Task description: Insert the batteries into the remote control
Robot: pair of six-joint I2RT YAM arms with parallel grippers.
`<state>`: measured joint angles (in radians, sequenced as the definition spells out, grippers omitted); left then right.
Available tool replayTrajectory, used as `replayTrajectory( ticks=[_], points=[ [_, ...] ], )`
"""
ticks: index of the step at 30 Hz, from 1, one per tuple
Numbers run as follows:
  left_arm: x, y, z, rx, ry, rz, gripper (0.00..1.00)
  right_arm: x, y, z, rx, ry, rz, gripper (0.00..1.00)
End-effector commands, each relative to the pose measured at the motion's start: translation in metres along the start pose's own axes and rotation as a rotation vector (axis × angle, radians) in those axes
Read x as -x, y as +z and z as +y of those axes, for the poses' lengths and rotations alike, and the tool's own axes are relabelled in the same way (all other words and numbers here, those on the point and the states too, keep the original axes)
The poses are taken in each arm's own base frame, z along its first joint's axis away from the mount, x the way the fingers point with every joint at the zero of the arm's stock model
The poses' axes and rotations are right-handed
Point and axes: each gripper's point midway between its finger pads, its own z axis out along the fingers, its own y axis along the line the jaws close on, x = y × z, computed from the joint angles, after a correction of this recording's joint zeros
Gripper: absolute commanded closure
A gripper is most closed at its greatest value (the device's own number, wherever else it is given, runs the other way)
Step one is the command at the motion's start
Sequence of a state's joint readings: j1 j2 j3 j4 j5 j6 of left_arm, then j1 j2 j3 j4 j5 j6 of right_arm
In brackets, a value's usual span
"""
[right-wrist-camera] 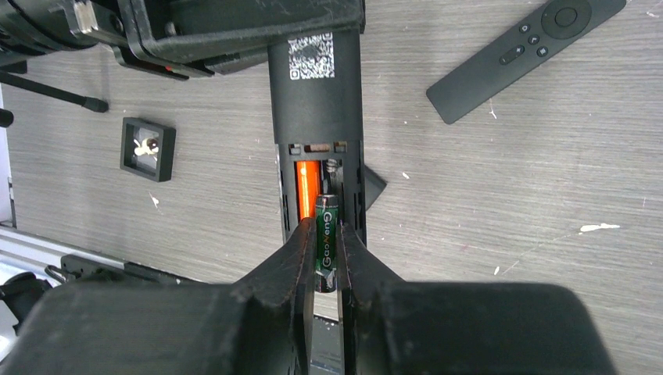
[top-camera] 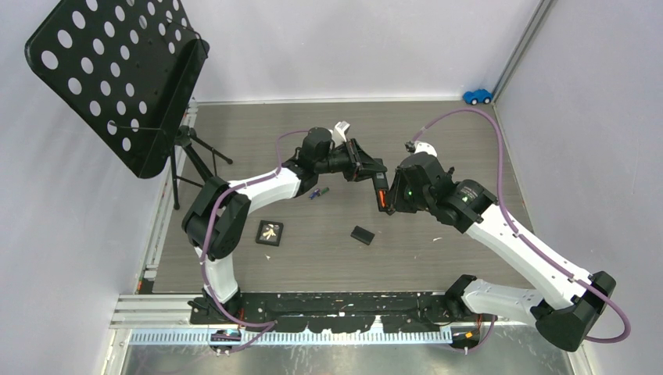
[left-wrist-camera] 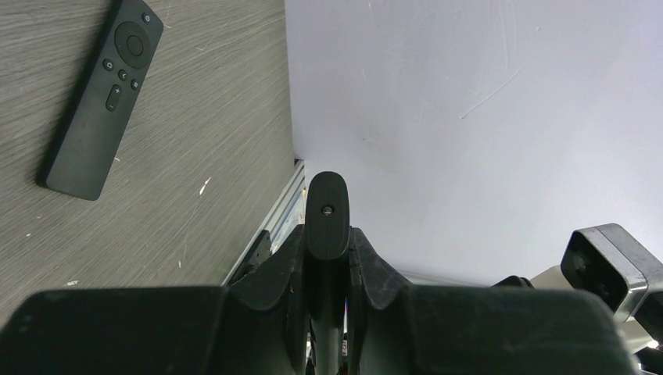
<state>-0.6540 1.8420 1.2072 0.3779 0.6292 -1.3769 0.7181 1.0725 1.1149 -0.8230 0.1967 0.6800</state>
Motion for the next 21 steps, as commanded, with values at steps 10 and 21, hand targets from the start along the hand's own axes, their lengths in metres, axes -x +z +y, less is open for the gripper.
replayTrajectory(
  ticks=[10,21],
  points=[
    [0.002,-0.004,-0.021,-0.077,0.04,0.007,1.0,0.011,-0.006,0.015,0.055,-0.003,-0.018,0.8],
    [0.001,-0.003,-0.018,-0.076,0.033,0.011,1.0,0.017,-0.006,0.016,0.059,0.009,-0.042,0.66]
  ],
)
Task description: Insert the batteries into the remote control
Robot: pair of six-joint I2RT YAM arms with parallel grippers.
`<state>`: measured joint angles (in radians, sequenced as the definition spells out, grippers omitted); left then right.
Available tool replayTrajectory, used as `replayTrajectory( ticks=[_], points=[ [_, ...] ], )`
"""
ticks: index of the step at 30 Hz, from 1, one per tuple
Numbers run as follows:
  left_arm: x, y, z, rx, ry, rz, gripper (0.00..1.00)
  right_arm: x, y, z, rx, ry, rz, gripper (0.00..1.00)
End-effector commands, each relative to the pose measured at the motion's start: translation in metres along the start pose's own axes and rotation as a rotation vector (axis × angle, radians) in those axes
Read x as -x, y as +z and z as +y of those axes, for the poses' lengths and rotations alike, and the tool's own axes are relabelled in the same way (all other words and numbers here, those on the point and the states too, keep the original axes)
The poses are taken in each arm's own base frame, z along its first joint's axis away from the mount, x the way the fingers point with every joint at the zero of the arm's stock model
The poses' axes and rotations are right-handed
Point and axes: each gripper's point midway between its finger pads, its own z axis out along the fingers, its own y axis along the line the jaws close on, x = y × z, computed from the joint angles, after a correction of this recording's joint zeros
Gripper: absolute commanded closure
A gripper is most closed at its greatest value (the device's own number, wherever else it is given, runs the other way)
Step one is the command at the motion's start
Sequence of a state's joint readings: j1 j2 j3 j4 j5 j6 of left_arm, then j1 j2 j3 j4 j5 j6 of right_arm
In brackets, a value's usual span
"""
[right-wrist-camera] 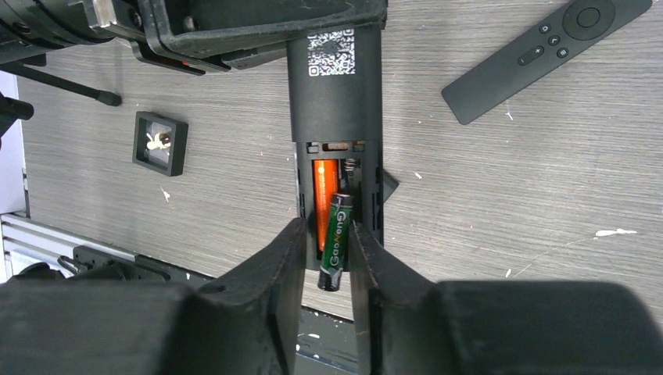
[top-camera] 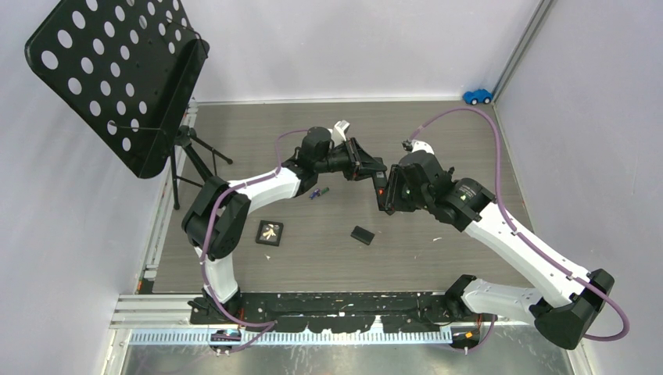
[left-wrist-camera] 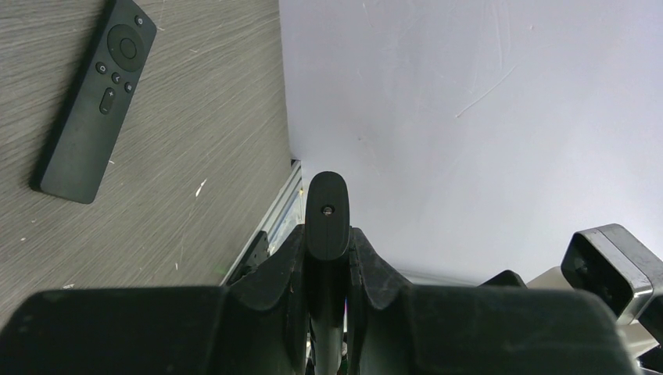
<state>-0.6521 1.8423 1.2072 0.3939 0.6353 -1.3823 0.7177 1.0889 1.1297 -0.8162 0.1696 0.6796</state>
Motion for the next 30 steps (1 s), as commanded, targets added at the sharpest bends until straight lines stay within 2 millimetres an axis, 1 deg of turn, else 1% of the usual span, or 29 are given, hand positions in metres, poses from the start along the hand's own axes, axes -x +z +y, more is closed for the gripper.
replayTrajectory(
  ticks=[1,6,11,17,20,21,23,25,27,30],
  points=[
    [0.001,-0.003,-0.014,-0.061,0.028,0.009,1.0,0.017,-0.008,0.009,0.032,0.011,-0.06,0.64],
    [0.001,-0.003,-0.013,-0.058,0.025,0.008,1.0,0.024,-0.014,0.0,-0.01,0.025,-0.091,0.62],
    [0.001,-0.003,-0.011,-0.053,0.025,0.005,1.0,0.03,-0.022,-0.004,-0.026,0.049,-0.126,0.63],
    [0.001,-0.003,-0.012,-0.053,0.026,0.005,1.0,0.032,-0.026,-0.006,-0.029,0.054,-0.146,0.66],
    [0.002,-0.004,-0.015,-0.059,0.019,0.0,1.0,0.036,-0.029,-0.003,0.002,0.065,-0.177,0.66],
    [0.003,-0.005,-0.017,-0.062,0.01,-0.006,1.0,0.038,-0.031,-0.003,0.012,0.084,-0.193,0.63],
    [0.006,-0.006,-0.02,-0.076,-0.022,-0.026,1.0,0.043,-0.038,-0.006,0.018,0.151,-0.249,0.5],
    [0.013,-0.007,-0.028,-0.118,-0.081,-0.069,1.0,0.05,-0.05,-0.006,0.065,0.24,-0.32,0.38],
    [0.021,-0.011,-0.036,-0.176,-0.154,-0.114,1.0,0.056,-0.061,-0.007,0.115,0.346,-0.385,0.31],
    [0.027,-0.011,-0.045,-0.231,-0.242,-0.134,1.0,0.059,-0.073,-0.009,0.199,0.487,-0.456,0.25]
  ],
)
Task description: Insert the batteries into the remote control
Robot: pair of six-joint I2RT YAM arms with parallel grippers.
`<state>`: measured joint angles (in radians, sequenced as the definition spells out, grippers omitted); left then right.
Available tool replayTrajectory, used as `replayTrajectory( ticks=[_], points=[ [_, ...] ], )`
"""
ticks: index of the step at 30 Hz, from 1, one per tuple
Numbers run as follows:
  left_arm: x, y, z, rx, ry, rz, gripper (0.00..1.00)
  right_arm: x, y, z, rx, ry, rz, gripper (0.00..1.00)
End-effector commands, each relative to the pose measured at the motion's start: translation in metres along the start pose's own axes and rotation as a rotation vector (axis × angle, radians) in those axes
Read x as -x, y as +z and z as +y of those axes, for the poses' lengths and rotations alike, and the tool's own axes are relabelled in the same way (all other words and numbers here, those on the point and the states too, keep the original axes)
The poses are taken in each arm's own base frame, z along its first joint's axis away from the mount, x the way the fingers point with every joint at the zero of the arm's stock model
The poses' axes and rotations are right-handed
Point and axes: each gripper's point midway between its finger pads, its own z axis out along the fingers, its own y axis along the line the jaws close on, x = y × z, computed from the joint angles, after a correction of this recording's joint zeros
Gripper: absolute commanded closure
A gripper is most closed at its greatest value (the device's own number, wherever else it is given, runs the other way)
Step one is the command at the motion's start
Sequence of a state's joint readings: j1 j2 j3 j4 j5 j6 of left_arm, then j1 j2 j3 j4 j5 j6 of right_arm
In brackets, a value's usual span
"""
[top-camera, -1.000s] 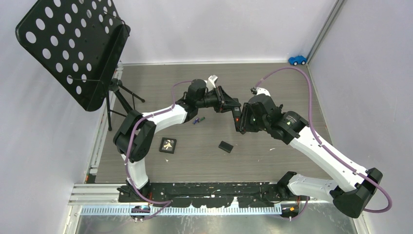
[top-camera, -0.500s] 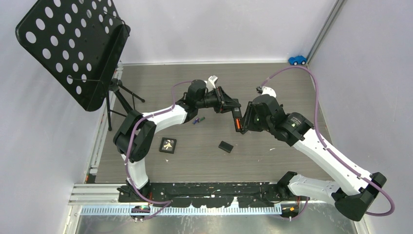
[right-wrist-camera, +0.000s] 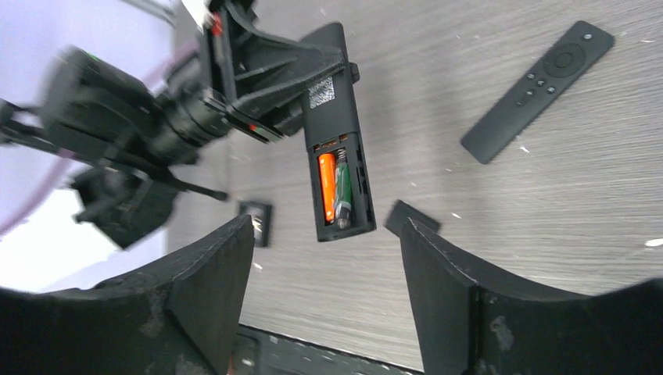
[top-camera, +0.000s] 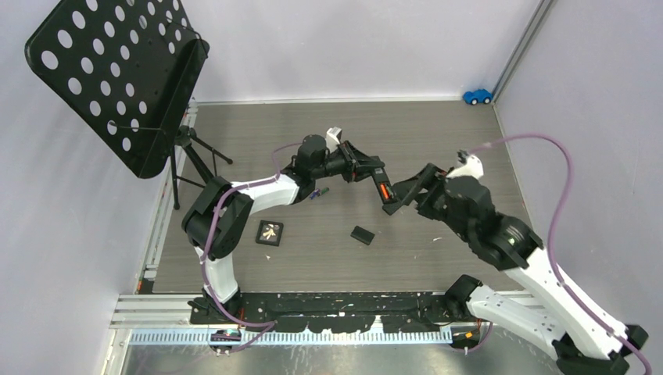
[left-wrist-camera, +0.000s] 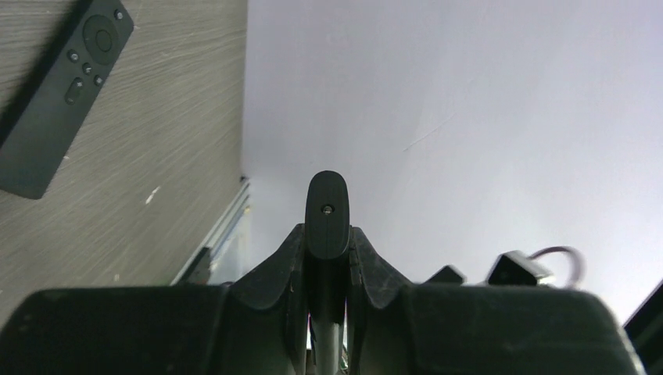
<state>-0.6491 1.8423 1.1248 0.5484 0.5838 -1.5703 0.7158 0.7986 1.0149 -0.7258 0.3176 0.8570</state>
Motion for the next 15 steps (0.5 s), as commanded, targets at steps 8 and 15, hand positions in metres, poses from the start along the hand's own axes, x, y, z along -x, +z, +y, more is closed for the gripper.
replayTrajectory(
  ticks=[8,15],
  points=[
    [0.007,-0.009,-0.073,-0.241,-0.131,-0.063,1.0,0.031,-0.024,0.012,0.223,0.516,-0.217,0.21],
    [-0.003,-0.011,-0.08,-0.259,-0.121,-0.034,1.0,0.027,-0.017,0.027,0.31,0.6,-0.187,0.19]
  ],
)
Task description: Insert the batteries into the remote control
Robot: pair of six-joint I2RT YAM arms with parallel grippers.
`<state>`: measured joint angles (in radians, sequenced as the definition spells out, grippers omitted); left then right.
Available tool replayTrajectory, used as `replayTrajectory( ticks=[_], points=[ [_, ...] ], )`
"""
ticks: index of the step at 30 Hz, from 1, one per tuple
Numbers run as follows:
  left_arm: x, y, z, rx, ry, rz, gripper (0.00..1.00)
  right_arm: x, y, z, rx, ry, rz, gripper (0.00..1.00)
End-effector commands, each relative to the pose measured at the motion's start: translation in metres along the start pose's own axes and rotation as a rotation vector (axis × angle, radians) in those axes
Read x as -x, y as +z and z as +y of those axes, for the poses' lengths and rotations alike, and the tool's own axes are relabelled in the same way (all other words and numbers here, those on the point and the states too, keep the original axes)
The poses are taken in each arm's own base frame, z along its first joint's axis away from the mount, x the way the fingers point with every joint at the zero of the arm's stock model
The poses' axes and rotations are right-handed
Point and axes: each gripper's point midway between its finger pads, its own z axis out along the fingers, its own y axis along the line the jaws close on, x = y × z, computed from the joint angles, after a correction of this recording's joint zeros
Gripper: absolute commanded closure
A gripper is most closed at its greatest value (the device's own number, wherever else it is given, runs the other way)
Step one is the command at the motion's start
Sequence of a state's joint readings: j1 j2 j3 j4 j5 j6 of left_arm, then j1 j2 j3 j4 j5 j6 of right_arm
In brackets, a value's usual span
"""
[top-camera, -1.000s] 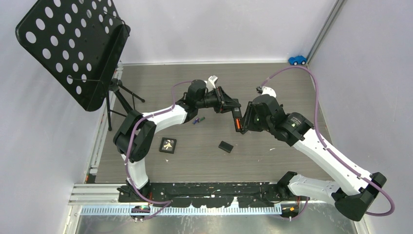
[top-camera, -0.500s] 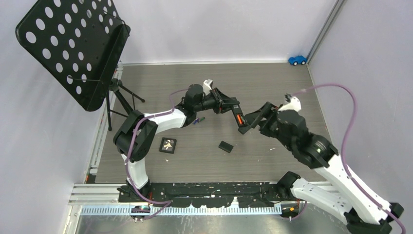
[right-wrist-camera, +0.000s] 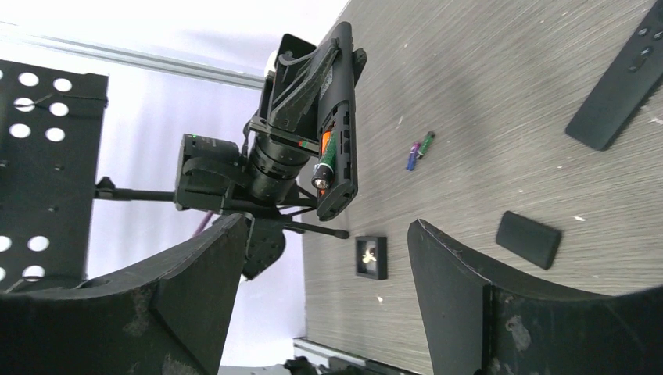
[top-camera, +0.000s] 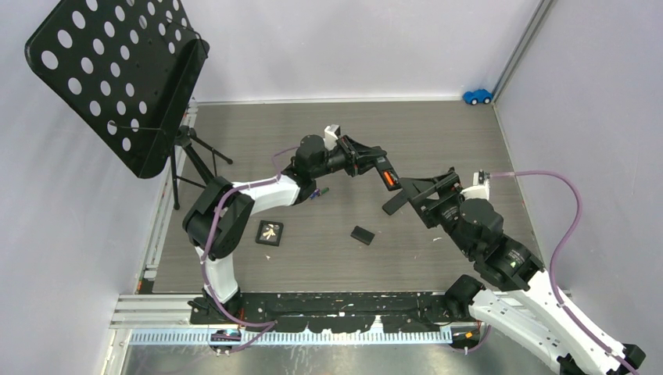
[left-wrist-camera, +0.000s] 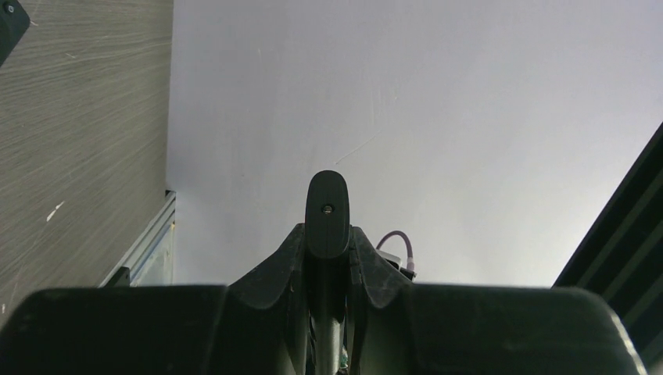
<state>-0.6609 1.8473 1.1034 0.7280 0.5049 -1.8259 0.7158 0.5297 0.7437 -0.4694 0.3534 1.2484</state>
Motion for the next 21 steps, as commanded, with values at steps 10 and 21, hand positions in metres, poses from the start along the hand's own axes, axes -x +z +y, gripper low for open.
replayTrajectory(
  ticks=[10,21],
  points=[
    [-0.031,-0.01,-0.048,-0.149,0.028,0.064,1.0,0.0,0.016,0.033,0.157,0.232,-0.02,0.3],
    [-0.036,-0.009,-0.048,-0.16,0.012,0.083,1.0,0.003,0.018,0.028,0.129,0.221,-0.041,0.5]
  ],
)
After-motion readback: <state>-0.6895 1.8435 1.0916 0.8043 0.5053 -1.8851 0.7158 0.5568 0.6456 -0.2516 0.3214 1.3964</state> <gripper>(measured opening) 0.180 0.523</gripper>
